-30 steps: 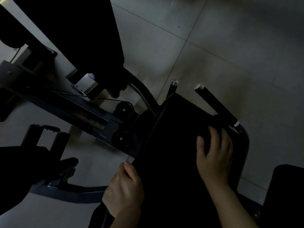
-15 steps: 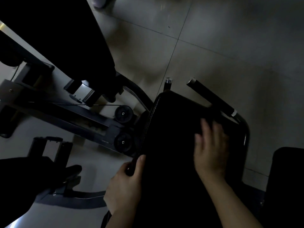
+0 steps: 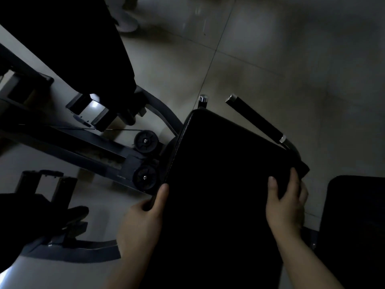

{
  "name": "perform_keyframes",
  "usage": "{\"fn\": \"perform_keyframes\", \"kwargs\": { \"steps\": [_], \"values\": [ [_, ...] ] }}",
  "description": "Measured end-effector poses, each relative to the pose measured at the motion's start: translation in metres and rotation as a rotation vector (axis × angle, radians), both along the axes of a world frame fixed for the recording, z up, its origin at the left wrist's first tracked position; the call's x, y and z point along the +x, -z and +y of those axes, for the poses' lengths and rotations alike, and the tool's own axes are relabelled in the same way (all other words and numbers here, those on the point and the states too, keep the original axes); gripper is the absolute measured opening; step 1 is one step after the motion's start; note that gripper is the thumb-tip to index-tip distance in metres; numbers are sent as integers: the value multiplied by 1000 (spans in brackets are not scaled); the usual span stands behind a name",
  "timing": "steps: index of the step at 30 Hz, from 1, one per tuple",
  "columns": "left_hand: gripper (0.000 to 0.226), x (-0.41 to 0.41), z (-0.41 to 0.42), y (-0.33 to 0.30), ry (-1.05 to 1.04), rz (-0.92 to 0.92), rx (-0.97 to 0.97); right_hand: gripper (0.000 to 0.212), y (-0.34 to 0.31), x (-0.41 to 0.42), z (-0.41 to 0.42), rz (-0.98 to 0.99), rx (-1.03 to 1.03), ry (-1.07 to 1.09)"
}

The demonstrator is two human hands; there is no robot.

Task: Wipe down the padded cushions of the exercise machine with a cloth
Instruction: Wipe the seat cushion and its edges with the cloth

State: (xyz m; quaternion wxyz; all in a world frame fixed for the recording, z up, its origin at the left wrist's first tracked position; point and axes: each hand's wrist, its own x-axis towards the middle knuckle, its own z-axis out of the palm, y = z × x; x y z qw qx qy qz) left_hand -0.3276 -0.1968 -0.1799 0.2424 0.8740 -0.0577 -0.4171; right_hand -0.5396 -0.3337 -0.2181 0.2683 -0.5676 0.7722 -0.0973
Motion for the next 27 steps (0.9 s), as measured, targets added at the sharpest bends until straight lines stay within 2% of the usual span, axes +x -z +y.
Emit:
{"fn": "perform_keyframes", "kwargs": {
  "steps": [6, 9, 12, 15, 17, 19, 22, 25, 27],
  "values": [
    [72, -4, 3, 2, 109, -35, 25, 52, 2, 44, 13, 106, -71, -49],
    [80, -7, 3, 7, 116, -133, 68, 50, -6, 105, 29, 47, -276, -402],
    [77, -8, 2, 11, 131, -202, 97, 49, -16, 161, 51, 90, -341, -818],
    [72, -7, 1, 14, 140, -231, 112, 51, -14, 160, 44, 114, -331, -967],
    [81, -6, 3, 16, 151, -250, 94, 50, -4, 124, 33, 154, -318, -935],
    [78, -7, 3, 13, 156, -221, 58, 48, 7, 71, 26, 198, -275, -712],
    [68, -7, 2, 11, 164, -223, 39, 56, 6, 5, 31, 230, -163, -395],
    [65, -9, 0, 8, 191, -275, 80, 59, 2, 19, 39, 160, -135, -225],
    [66, -10, 0, 8, 192, -283, 83, 57, -1, 54, 36, 89, -154, -241]
  ]
}}
